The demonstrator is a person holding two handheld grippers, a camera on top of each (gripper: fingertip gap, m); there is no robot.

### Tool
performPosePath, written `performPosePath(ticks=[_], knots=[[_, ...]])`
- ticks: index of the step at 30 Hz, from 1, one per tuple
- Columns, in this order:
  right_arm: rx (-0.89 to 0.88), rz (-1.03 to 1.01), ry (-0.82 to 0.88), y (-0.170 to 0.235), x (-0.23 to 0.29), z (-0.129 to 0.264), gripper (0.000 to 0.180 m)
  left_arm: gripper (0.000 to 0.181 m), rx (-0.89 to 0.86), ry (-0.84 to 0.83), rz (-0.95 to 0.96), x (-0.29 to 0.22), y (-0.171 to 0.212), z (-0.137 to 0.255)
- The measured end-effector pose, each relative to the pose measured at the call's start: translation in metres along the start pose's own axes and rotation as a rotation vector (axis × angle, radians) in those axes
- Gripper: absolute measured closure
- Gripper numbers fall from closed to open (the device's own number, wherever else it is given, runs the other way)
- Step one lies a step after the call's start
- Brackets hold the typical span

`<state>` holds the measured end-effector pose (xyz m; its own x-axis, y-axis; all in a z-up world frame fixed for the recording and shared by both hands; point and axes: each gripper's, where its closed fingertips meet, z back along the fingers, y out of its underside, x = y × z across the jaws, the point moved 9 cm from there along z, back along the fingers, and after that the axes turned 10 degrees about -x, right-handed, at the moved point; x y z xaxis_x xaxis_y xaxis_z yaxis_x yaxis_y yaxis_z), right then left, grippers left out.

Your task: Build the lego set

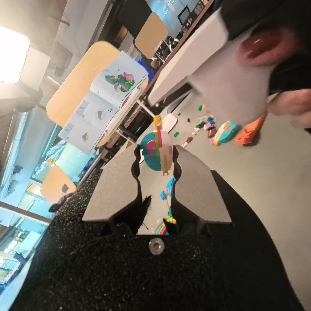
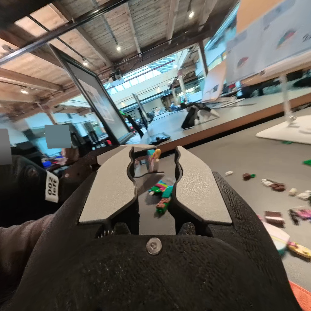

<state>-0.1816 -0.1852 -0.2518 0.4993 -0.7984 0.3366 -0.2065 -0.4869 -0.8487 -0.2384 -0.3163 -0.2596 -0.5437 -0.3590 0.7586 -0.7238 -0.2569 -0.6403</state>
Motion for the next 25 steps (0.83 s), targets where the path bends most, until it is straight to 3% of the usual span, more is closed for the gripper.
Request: performPosePath(ticks=[5,12,15,19,25], knots=[[0.067,0.189,0.145,0.001,-0.006,0.003,0.136,0.144,0.100,-0.057,0.057,0.019,0.031,0.008],[0.526,0.443,0.079,0.042,0.014,-0.017,0.139,0.144,0.161,-0.077,0.215,0.047,0.050,0.016],[0.669,0.514,0.066,0.060,0.021,-0.027,0.153,0.144,0.178,-0.056,0.259,0.050,0.054,0.017],[0.836,0.492,0.062,0.075,0.024,-0.041,0.154,0.144,0.179,-0.030,0.347,0.055,0.057,0.017],[0.930,0.538,0.126,0.083,0.025,-0.050,0.157,0.144,0.181,-0.008,0.374,0.058,0.059,0.017]])
